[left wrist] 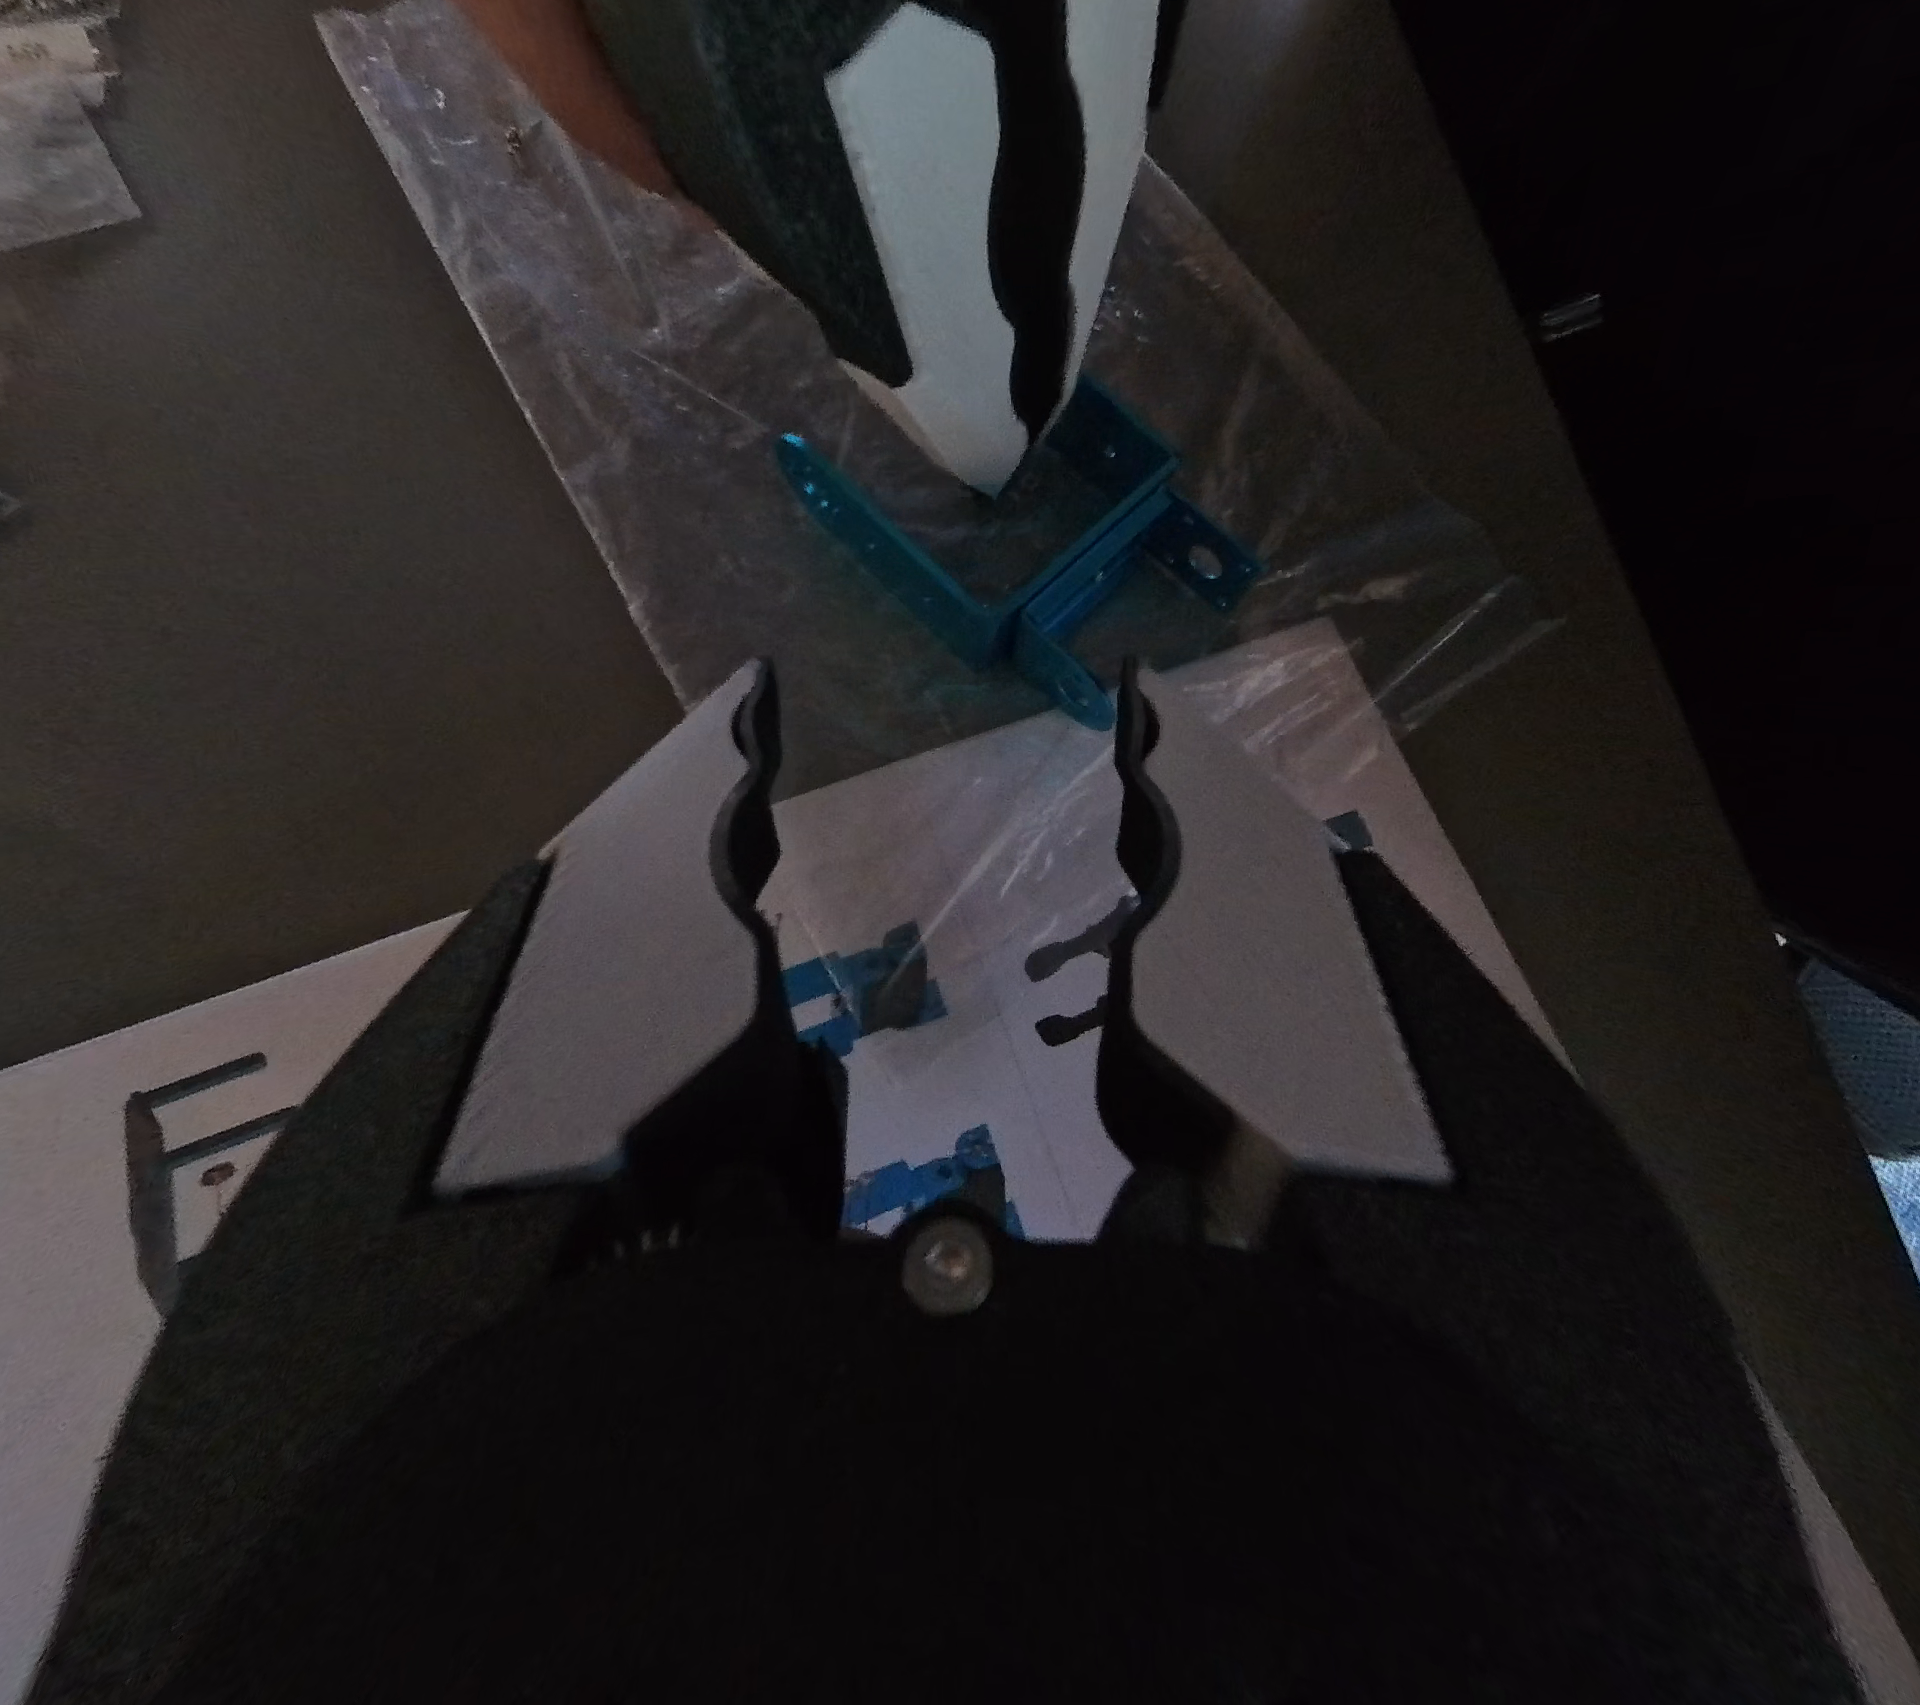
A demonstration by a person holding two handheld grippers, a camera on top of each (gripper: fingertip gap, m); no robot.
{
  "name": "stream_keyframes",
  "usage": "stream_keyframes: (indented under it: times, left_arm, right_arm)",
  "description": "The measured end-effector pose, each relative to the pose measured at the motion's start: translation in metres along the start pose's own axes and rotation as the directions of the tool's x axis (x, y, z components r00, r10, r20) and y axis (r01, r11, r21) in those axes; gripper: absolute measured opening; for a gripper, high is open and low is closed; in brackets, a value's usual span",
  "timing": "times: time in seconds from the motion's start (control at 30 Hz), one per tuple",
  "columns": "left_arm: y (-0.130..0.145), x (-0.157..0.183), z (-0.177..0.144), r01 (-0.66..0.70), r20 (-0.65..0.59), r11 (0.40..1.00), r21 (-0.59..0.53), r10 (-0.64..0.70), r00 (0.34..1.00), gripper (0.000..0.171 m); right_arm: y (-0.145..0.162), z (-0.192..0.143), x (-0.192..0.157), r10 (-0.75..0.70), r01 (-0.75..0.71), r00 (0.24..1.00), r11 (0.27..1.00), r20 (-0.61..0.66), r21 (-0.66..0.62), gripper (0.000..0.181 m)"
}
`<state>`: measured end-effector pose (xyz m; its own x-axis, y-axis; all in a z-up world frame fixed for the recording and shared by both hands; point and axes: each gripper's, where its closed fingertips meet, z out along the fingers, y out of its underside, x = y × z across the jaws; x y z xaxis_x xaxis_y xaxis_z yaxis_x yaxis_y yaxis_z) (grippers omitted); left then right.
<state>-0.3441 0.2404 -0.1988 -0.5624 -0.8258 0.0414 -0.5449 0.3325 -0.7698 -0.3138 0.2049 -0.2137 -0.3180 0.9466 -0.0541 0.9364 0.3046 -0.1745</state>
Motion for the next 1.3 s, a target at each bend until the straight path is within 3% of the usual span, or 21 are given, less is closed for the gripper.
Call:
stream_keyframes:
  times: [0.47, 0.87, 1.3]
  left_arm:
    - [0.001, 0.005, 0.005, -0.018, -0.008, 1.0, -0.011, 0.018, 1.0, 0.064]
    - [0.002, 0.003, 0.006, -0.008, -0.004, 1.0, -0.013, 0.008, 1.0, 0.064]
    - [-0.003, 0.005, 0.016, -0.083, 0.047, 0.996, -0.026, 0.085, 0.995, 0.058]
  right_arm:
    - [-0.001, 0.005, -0.003, -0.042, 0.043, 0.999, 0.998, 0.02, -0.052, 0.008]
    - [-0.004, 0.007, -0.002, -0.051, 0.05, 0.999, 0.998, -0.012, -0.025, 0.003]
    - [-0.001, -0.008, -0.001, 0.145, -0.118, 0.986, 0.958, -0.087, 0.262, 0.0]
